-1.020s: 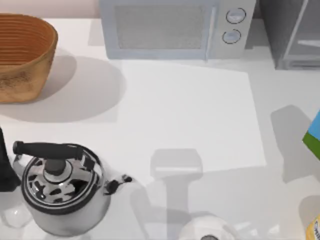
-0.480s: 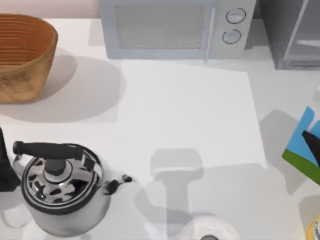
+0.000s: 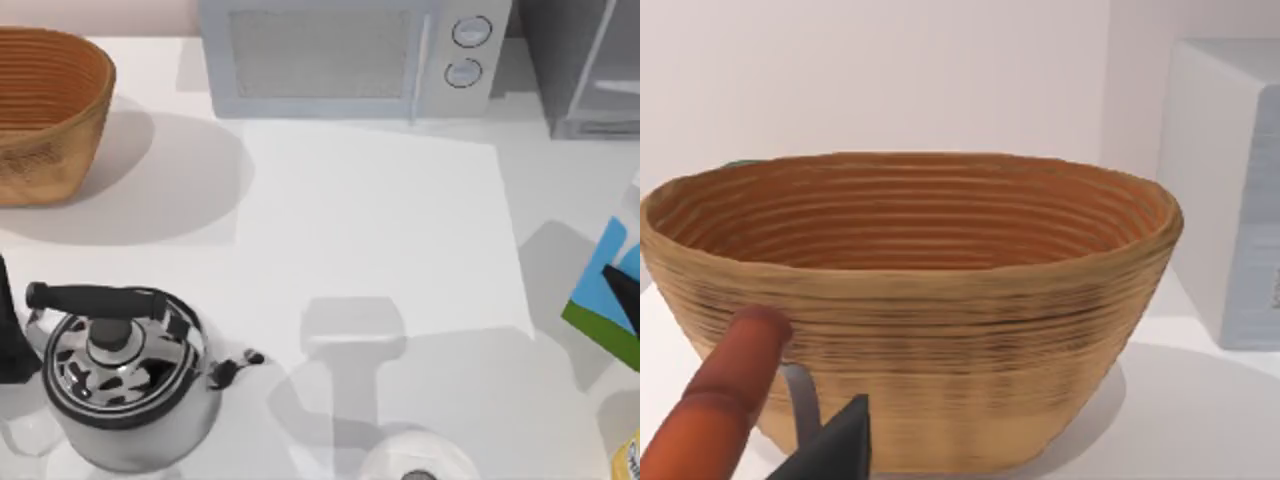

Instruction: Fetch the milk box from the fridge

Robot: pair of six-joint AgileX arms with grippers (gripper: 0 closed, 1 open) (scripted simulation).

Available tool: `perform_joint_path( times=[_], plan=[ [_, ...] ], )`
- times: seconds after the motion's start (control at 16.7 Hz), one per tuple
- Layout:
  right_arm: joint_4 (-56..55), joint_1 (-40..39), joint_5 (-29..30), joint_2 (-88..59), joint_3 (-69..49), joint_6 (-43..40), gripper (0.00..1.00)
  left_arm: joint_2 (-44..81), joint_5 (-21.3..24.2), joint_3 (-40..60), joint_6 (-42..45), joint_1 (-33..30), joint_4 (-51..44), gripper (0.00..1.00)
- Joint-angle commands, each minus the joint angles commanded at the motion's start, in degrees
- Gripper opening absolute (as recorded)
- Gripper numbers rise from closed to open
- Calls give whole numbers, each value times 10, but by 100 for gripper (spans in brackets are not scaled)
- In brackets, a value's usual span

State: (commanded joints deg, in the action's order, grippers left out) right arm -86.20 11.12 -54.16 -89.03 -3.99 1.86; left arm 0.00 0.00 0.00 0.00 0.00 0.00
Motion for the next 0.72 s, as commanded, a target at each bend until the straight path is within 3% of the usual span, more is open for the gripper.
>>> perform_joint_path(
  times=[0.72],
  plan=[
    [-167, -119, 124, -244, -74, -6, 0, 0, 0, 0, 0, 0, 0, 100]
  ],
)
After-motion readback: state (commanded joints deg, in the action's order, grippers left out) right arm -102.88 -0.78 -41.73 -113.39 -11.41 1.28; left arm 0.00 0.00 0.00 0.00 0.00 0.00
